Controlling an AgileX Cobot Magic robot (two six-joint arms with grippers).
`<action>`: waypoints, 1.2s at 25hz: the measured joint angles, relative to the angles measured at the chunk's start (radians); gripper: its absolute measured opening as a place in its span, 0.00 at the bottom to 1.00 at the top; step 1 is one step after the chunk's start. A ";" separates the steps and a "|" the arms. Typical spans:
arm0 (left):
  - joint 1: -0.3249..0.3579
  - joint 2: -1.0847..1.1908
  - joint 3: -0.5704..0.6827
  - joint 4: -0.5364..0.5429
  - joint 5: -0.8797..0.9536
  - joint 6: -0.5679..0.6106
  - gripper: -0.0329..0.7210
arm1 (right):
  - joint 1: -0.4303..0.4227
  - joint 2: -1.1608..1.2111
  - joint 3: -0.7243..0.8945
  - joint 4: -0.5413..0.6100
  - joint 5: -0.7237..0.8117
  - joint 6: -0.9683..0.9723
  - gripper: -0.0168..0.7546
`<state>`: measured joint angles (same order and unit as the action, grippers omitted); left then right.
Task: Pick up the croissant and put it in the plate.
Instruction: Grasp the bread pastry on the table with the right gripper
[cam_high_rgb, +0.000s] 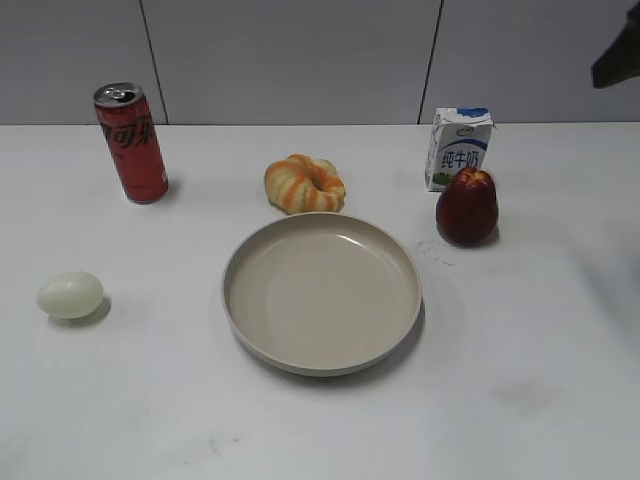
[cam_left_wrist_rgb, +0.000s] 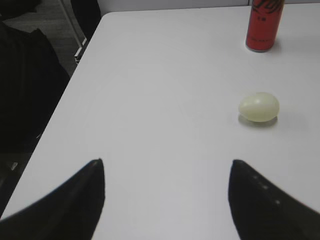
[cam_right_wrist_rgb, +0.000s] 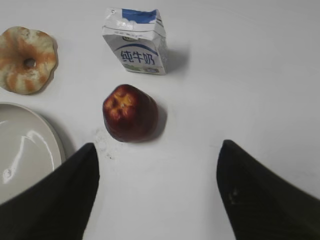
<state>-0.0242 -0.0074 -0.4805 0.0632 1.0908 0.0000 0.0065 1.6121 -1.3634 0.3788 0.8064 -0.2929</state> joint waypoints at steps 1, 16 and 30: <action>0.000 0.000 0.000 0.000 0.000 0.000 0.82 | 0.019 0.074 -0.075 0.003 0.030 -0.001 0.74; 0.000 0.000 0.000 0.000 0.000 0.000 0.82 | 0.439 0.799 -1.022 -0.076 0.289 0.131 0.74; 0.000 0.000 0.000 0.000 0.000 0.000 0.82 | 0.530 0.992 -1.040 -0.165 0.191 0.161 0.74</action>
<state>-0.0242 -0.0074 -0.4805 0.0632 1.0908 0.0000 0.5360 2.6036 -2.4038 0.2134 0.9975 -0.1315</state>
